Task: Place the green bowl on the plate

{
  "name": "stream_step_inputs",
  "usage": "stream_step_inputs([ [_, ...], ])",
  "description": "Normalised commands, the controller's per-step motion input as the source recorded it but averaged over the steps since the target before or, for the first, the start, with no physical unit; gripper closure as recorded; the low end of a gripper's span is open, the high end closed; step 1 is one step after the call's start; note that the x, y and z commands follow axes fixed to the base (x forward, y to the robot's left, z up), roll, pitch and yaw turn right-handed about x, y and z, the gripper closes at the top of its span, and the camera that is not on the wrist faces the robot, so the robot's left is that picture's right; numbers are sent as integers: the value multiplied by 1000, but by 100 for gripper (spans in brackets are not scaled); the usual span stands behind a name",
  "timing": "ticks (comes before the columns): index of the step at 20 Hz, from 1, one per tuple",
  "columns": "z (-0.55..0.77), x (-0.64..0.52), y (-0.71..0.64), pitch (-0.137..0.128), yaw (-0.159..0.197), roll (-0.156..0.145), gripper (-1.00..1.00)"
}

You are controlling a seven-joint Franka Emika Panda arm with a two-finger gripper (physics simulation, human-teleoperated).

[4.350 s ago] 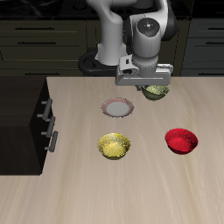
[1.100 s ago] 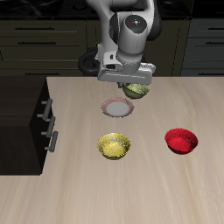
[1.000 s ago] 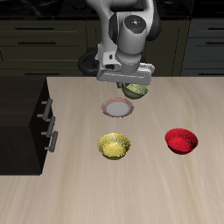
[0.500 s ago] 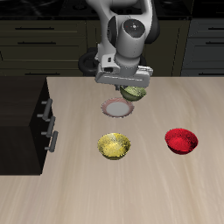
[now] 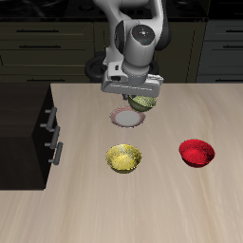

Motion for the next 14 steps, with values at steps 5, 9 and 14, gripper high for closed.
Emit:
stream_step_inputs([
  [5,-167,17,-44,25,7,-19,100],
  [9,-47,19,13,1,1,5,100],
  [14,-143,12,30,25,9,0,100],
])
